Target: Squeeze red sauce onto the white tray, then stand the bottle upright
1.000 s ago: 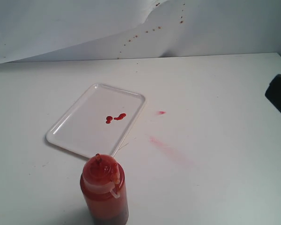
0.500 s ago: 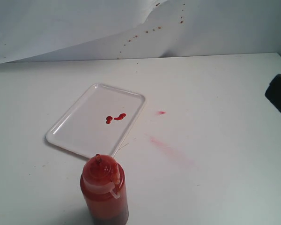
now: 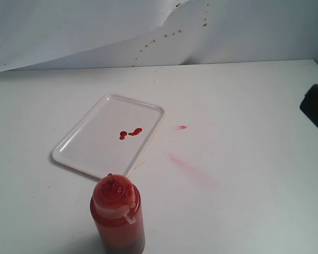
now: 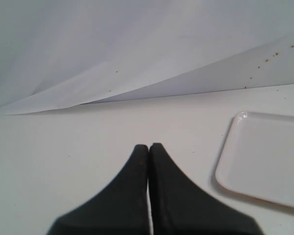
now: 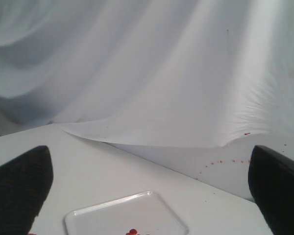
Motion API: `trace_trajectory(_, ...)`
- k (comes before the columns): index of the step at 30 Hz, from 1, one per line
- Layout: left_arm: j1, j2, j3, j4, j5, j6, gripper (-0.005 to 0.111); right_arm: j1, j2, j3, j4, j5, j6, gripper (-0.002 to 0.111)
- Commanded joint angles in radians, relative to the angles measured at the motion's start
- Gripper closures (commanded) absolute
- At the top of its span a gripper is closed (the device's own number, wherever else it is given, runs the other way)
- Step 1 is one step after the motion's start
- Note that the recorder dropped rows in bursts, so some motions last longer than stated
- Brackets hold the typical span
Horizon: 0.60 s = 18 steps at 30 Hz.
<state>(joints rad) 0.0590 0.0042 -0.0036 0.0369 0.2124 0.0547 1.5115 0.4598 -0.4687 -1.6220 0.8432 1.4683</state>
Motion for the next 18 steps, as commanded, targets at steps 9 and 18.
trace_trajectory(9, 0.004, -0.004, 0.004, 0.003, -0.007, 0.004, 0.107, -0.81, 0.057, 0.005, -0.016, -0.557, 0.13, 0.003)
trace_trajectory(18, 0.004, -0.004, 0.004, 0.003, -0.007, 0.004, 0.107, -0.884, 0.055, 0.005, 1.208, -0.573, -1.333, 0.003)
